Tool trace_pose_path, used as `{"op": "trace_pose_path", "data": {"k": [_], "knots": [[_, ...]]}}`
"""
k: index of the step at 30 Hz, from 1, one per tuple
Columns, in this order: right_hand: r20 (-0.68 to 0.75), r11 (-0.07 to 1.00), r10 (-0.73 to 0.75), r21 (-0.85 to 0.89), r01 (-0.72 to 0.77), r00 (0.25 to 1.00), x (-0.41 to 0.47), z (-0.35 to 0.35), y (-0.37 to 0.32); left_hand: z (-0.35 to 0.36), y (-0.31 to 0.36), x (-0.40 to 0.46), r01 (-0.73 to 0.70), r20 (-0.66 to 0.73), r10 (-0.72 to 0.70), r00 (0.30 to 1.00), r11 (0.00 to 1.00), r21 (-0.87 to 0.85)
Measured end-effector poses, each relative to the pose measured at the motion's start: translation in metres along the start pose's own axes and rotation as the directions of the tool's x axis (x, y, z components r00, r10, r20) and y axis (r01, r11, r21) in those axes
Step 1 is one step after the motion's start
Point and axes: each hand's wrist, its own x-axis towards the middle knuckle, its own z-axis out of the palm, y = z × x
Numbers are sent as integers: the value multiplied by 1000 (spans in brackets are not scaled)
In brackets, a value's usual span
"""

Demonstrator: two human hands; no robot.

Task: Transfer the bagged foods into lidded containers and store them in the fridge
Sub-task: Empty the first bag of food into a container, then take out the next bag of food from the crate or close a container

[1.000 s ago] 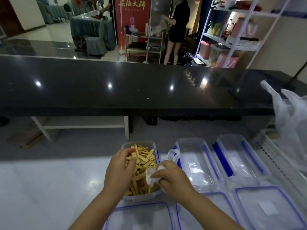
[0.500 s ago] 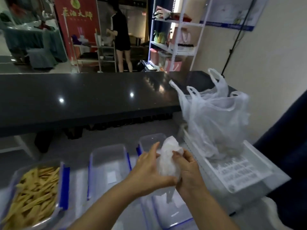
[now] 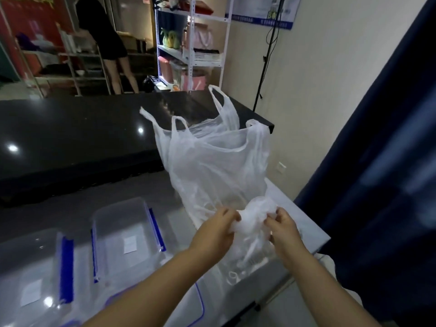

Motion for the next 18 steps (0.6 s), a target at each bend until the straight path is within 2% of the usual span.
{"op": "trace_pose_path", "data": {"k": [2, 3, 5, 7, 8, 10, 13, 15, 18], "knots": [[-37, 961, -150, -242, 137, 988, 9, -14, 5, 13, -2, 11, -24, 20, 22, 1000, 997, 71], [-17, 902, -255, -365, 232, 967, 11, -17, 8, 19, -4, 14, -23, 50, 18, 999, 994, 107], [137, 679, -420, -608, 411, 897, 13, -17, 14, 31, -7, 19, -24, 113, 4, 994, 983, 180], [339, 439, -427, -733, 519, 839, 17, -13, 22, 38, -9, 21, -21, 170, -19, 985, 973, 231], [398, 376, -376, -759, 531, 837, 21, -12, 25, 39, -9, 21, -29, 197, -22, 980, 967, 254], [430, 356, -267, -787, 503, 862, 27, -11, 28, 38, -9, 18, -63, 252, -26, 967, 940, 337], [426, 361, -156, -815, 453, 891, 35, -9, 29, 35, -12, 8, -160, 218, 56, 974, 853, 498], [433, 321, -129, -833, 451, 892, 37, -6, 30, 35, -11, 0, -166, 170, 88, 981, 831, 531], [437, 298, -105, -843, 448, 893, 36, -4, 28, 36, -18, -9, -168, 246, 57, 968, 872, 460]]}}
